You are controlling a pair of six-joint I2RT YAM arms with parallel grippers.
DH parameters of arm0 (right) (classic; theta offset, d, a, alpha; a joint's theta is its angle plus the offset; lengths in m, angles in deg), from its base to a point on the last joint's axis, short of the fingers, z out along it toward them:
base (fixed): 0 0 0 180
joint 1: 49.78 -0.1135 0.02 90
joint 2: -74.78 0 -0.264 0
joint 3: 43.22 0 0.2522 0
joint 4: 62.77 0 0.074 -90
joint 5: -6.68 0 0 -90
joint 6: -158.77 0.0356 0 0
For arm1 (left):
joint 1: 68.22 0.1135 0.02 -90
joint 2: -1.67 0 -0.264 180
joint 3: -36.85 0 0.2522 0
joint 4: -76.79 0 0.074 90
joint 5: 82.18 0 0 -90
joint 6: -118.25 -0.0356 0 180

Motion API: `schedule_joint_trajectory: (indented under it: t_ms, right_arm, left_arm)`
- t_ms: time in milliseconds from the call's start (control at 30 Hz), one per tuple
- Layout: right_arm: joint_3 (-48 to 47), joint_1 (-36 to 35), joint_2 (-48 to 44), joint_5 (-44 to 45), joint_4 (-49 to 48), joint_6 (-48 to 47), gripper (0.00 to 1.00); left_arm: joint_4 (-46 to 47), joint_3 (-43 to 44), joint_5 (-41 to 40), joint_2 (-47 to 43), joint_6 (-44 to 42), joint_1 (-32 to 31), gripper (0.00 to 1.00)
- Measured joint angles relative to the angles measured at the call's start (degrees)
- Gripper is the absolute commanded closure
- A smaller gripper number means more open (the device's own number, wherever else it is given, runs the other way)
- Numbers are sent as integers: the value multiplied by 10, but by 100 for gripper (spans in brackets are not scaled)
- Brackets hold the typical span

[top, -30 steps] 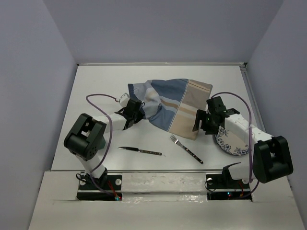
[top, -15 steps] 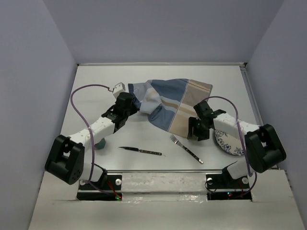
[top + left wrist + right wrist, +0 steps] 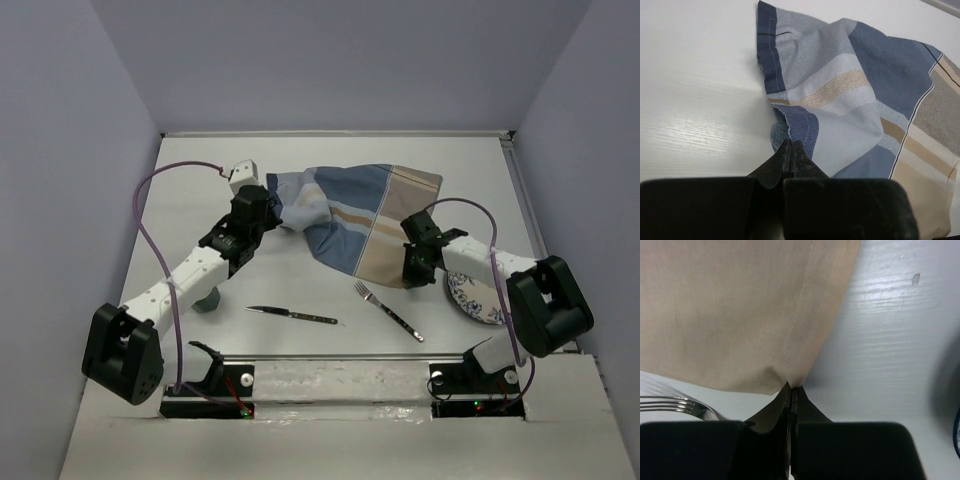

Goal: Set the dinner table for one person

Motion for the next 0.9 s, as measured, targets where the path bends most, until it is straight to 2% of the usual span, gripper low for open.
schedule_joint_trajectory:
  t_ms: [167, 267, 467, 600, 733, 900]
  right_arm:
    - [-12, 0, -13, 46, 9, -20, 100]
    - [-71, 0, -35, 73, 41, -42, 100]
    - [-364, 0, -62, 125, 63, -98, 100]
    - [-495, 0, -85, 160, 68, -140, 100]
    - [-570, 6, -88, 186, 67, -173, 100]
    - [-638, 64, -54, 187, 56, -207, 100]
  left_arm:
    - [-12, 38, -16, -7, -23, 1, 100]
    - [-26, 85, -18, -6, -31, 5, 100]
    - [-33, 243, -19, -6, -35, 20, 100]
    - [-30, 333, -13, -11, -38, 42, 100]
    - [-31, 374, 1, -24, -40, 94, 100]
    - [-40, 421, 21, -14, -42, 167, 100]
